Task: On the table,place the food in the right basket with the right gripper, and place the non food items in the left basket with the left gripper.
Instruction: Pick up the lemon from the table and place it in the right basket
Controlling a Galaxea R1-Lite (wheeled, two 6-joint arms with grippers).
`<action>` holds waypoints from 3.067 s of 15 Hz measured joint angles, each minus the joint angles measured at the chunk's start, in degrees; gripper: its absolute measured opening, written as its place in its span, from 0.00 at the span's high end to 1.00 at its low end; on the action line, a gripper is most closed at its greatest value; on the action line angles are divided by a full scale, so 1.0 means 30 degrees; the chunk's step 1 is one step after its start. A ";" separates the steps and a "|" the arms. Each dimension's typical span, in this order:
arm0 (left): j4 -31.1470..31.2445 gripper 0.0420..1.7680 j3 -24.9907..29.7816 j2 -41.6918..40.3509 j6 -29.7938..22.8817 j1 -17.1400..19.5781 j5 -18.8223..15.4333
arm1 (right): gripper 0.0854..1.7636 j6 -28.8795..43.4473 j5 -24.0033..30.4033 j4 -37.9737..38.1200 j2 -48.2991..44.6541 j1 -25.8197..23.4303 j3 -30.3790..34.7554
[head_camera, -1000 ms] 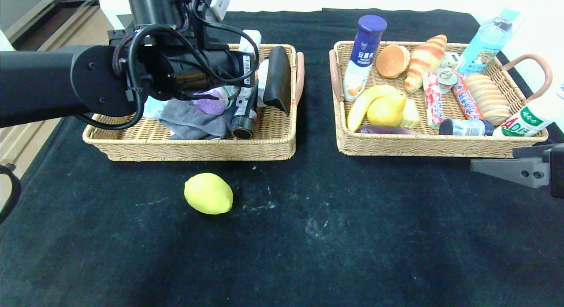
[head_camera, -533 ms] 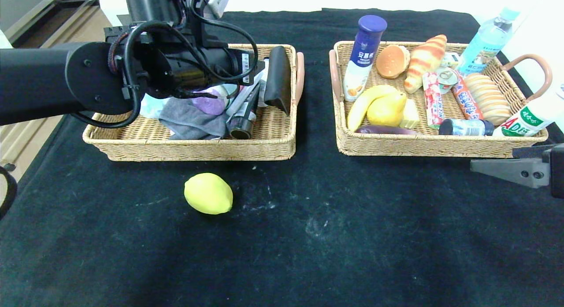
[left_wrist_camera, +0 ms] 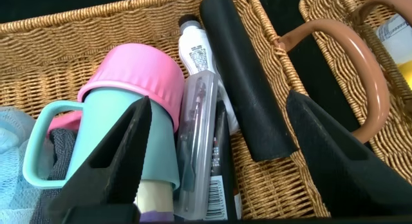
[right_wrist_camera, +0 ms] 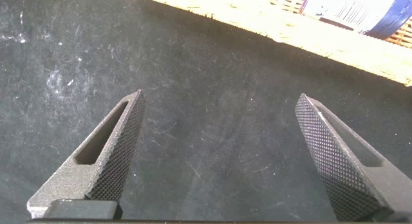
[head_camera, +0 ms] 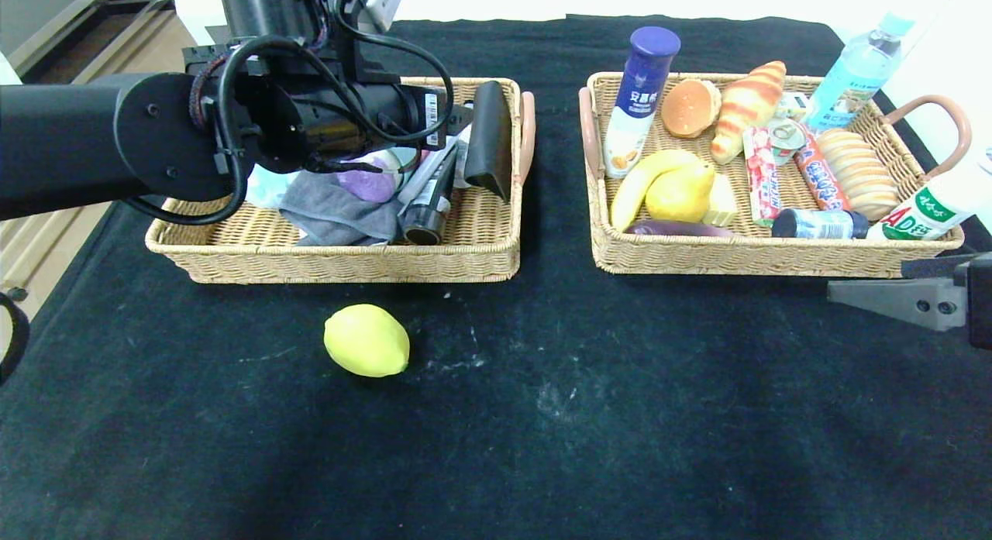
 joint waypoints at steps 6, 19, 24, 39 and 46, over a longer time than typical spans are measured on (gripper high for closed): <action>0.1642 0.08 0.0195 -0.0699 -0.0163 -0.0179 0.1865 | 0.03 0.0020 0.0000 0.0000 -0.0016 0.0000 0.0000; 1.0728 0.04 0.0691 -0.4779 -0.5136 -0.1820 0.4567 | 0.03 0.0004 0.0000 0.0000 0.0016 0.0008 0.0000; 1.4576 0.04 0.0512 -0.5348 -0.7822 -0.2215 0.4897 | 0.03 0.0004 0.0000 0.0016 0.0016 0.0008 0.0000; 2.0009 0.03 0.1012 -0.4023 -1.4308 -0.2162 0.2897 | 0.03 0.0004 0.0008 0.0024 0.0016 0.0037 0.0037; 1.9789 0.03 0.1967 -0.2909 -1.4905 -0.1654 0.2564 | 0.03 0.0012 0.0008 0.0033 -0.0016 0.0028 0.0037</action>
